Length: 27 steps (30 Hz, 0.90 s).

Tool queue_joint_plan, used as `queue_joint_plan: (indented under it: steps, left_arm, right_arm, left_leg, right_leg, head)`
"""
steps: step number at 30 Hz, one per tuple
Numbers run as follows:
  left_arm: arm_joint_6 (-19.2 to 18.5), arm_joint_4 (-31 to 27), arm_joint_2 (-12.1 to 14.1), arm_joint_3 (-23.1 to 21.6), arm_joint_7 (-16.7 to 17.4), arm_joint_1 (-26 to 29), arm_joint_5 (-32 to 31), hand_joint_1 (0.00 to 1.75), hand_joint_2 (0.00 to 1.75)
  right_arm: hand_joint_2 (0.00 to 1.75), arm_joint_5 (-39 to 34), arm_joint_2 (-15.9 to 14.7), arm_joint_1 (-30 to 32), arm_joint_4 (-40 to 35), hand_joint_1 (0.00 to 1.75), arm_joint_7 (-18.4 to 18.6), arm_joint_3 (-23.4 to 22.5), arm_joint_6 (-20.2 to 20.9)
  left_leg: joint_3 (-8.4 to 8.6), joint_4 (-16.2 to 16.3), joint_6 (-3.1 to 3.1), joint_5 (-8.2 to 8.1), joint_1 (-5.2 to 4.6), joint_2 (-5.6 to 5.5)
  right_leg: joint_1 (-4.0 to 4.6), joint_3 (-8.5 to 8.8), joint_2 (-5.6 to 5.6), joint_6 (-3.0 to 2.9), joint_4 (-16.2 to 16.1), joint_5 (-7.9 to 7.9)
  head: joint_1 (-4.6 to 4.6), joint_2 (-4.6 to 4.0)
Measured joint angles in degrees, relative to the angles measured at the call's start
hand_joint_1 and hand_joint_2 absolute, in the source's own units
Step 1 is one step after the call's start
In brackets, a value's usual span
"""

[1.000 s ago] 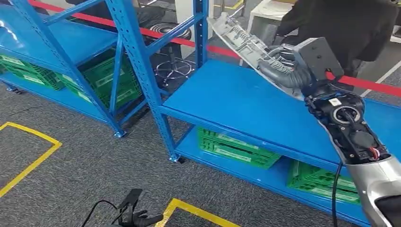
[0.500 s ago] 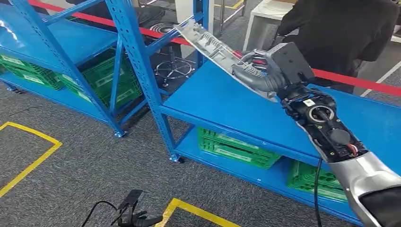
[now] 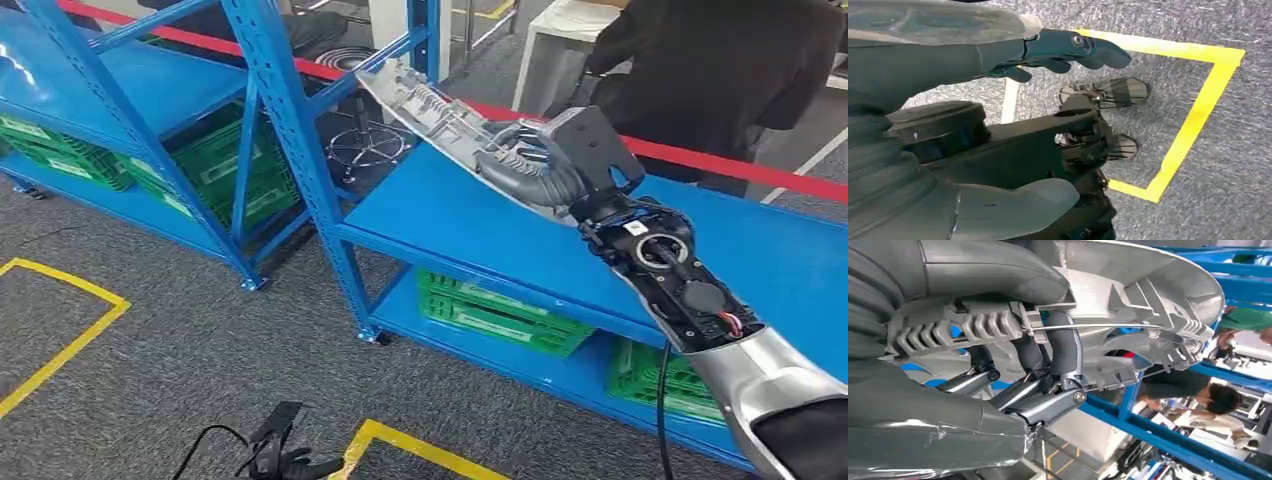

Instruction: Take the parts from the cabinet and place them on the table.

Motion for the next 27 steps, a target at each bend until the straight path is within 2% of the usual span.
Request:
queue_joint_plan:
  steps: [3, 4, 5, 6, 7, 8, 9, 10, 11, 12, 14, 15, 16, 17, 18, 19, 23, 27]
  left_arm:
    - [0.0, 0.0, 0.22, -0.04, -0.26, -0.04, 0.0, 0.0, 1.75]
    - [-0.02, 0.0, 0.22, -0.07, -0.33, -0.11, 0.0, 0.0, 1.75]
    - [-0.02, 0.0, 0.22, -0.09, -0.37, -0.12, -0.02, 0.0, 1.75]
    - [-0.04, 0.0, 0.22, -0.09, -0.44, -0.25, -0.07, 0.0, 1.75]
    - [-0.04, 0.0, 0.22, -0.13, -0.44, -0.38, -0.09, 0.0, 1.75]
    - [-0.04, 0.0, 0.18, -0.15, -0.44, -0.43, -0.09, 0.0, 1.75]
    - [-0.04, 0.0, 0.15, -0.2, -0.44, -0.41, -0.09, 0.0, 1.75]
    - [-0.04, 0.0, 0.15, -0.24, -0.44, -0.37, -0.09, 0.0, 1.75]
    - [-0.04, 0.0, 0.18, -0.28, -0.44, -0.34, -0.07, 0.0, 1.75]
    - [-0.02, 0.0, 0.2, -0.31, -0.44, -0.32, -0.07, 0.0, 1.75]
    - [0.07, 0.0, 0.2, -0.33, -0.5, -0.32, -0.04, 0.0, 1.75]
    - [0.07, 0.02, 0.29, -0.33, -0.53, -0.3, -0.06, 0.0, 1.75]
    - [0.09, 0.02, 0.31, -0.35, -0.53, -0.3, -0.04, 0.0, 1.75]
    - [0.09, 0.02, 0.33, -0.35, -0.53, -0.26, -0.04, 0.0, 1.75]
    - [0.09, 0.02, 0.48, -0.39, -0.53, -0.24, -0.04, 0.0, 1.75]
    - [0.09, 0.02, 0.48, -0.42, -0.57, -0.21, -0.04, 0.0, 1.75]
    - [0.09, 0.04, 0.53, -0.48, -0.7, -0.22, -0.04, 0.0, 1.75]
    - [0.09, 0.04, 0.53, -0.5, -0.79, -0.23, -0.04, 0.0, 1.75]
  right_arm:
    - [1.75, 0.02, 0.42, -0.01, 0.0, 1.75, -0.18, 0.09, 0.0]
    - [1.75, 0.02, 0.55, -0.03, 0.0, 1.75, -0.24, 0.07, 0.0]
    - [1.75, 0.02, 0.55, 0.02, 0.0, 1.75, -0.31, 0.04, 0.0]
    - [1.75, 0.02, 0.57, -0.05, 0.0, 1.75, -0.35, 0.04, 0.02]
    - [1.75, 0.02, 0.55, -0.01, 0.0, 1.75, -0.44, 0.0, 0.04]
    - [1.75, 0.0, 0.55, 0.28, 0.0, 1.75, -0.44, -0.13, 0.24]
    - [1.75, -0.4, 0.5, 0.73, -0.11, 1.75, -0.46, -0.28, 0.64]
    - [1.75, -0.81, 0.33, 1.27, -0.5, 1.75, -0.18, -0.44, 1.09]
    - [1.75, -1.14, 0.13, 1.72, -1.07, 1.75, 0.3, -0.74, 1.31]
    - [1.75, -1.29, -0.13, 2.0, -1.69, 1.75, 0.77, -1.01, 1.36]
    - [1.75, -1.36, -0.63, 2.35, -3.28, 1.75, 1.6, -1.64, 1.36]
    - [1.75, -1.4, -0.79, 2.65, -3.91, 1.75, 1.79, -2.01, 1.36]
    - [1.75, -1.42, -0.81, 2.98, -4.5, 1.75, 2.03, -2.12, 1.33]
    - [1.75, -1.31, -0.85, 3.37, -5.09, 1.75, 2.23, -2.19, 1.29]
    - [1.75, -0.75, -1.0, 3.62, -5.62, 1.75, 2.62, -2.45, 1.03]
    - [1.75, 0.05, -1.05, 3.75, -6.03, 1.75, 3.15, -2.67, 0.68]
    - [1.75, 5.4, -1.29, 4.17, -7.72, 1.75, 6.3, -2.89, -2.65]
    - [1.75, 7.19, -1.44, 4.96, -9.25, 1.75, 7.28, -3.06, -3.45]
  left_leg:
    - [-0.12, 0.16, 0.43, -0.27, -0.22, 0.0]
    - [0.2, -0.44, 0.68, -0.11, -0.12, 0.01]
    - [0.79, -1.2, 0.97, 0.13, 0.47, 0.09]
    - [1.0, -1.47, 1.11, 0.13, 0.42, 0.1]
    - [1.04, -1.47, 1.34, 0.15, 0.4, 0.13]
    - [1.04, -1.46, 1.4, 0.1, 0.3, 0.15]
    - [1.05, -1.44, 1.45, 0.05, 0.2, 0.15]
    - [1.06, -1.37, 1.45, -0.02, 0.17, 0.13]
    - [1.1, -1.26, 1.33, -0.13, 0.21, 0.05]
    - [1.15, -1.04, 1.14, -0.3, 0.31, -0.09]
    - [1.19, -0.24, 0.54, -0.81, 0.48, -0.31]
    - [1.06, 0.15, 0.13, -1.07, 0.17, -0.38]
    - [0.92, 0.3, -0.17, -1.03, 0.13, -0.38]
    - [0.85, 0.16, -0.52, -0.98, 0.13, -0.36]
    - [0.82, 0.44, 0.31, -1.39, -0.06, -0.33]
    - [0.8, 0.35, 0.8, -1.05, 0.08, -0.21]
    - [1.13, -0.39, 0.23, -0.69, 0.18, -0.08]
    - [1.12, -0.73, -0.51, -0.49, 0.21, -0.04]
  right_leg:
    - [-0.18, 0.11, -0.04, 0.41, -0.32, -0.02]
    - [-0.15, 0.37, -0.05, 0.64, -0.58, -0.07]
    - [-0.35, 0.3, -0.14, 0.65, 0.08, -0.45]
    - [-0.27, -0.95, -0.19, 0.52, 2.86, -2.24]
    - [-0.17, -3.33, -0.12, 0.47, 7.5, -4.55]
    - [-0.12, -6.42, -0.13, 0.49, 13.37, -6.87]
    - [-0.12, -9.02, -0.14, 0.56, 17.97, -8.28]
    - [-0.12, -10.52, -0.15, 0.59, 20.06, -8.22]
    - [-0.13, -10.48, -0.17, 0.59, 18.99, -6.66]
    - [-0.16, -9.26, -0.19, 0.56, 15.51, -4.1]
    - [-0.17, -4.59, -0.24, 0.39, 4.41, 1.81]
    - [0.05, -3.71, -0.23, 0.13, 2.16, 1.54]
    - [0.23, -3.91, 0.0, -0.48, 2.18, 1.91]
    - [0.44, -4.05, 0.06, -0.78, 2.38, 1.8]
    - [0.22, -4.08, 0.17, -0.62, 2.18, 1.97]
    - [0.28, -4.1, 0.3, -0.76, 2.15, 2.06]
    - [0.46, -4.23, 0.5, -1.15, 2.19, 2.12]
    - [0.51, -4.44, 0.5, -1.45, 2.25, 2.15]
  head:
    - [-0.04, 0.0]
    - [-0.11, 0.0]
    - [0.05, 0.0]
    - [0.26, 0.0]
    - [0.42, 0.0]
    - [0.57, 0.0]
    - [0.57, 0.0]
    - [0.57, 0.0]
    - [0.59, 0.0]
    - [0.63, 0.0]
    - [0.68, 0.0]
    - [0.83, 0.0]
    - [0.75, 0.0]
    - [0.5, 0.0]
    - [0.42, 0.0]
    - [0.28, 0.0]
    - [-0.2, 0.0]
    - [-0.24, 0.0]
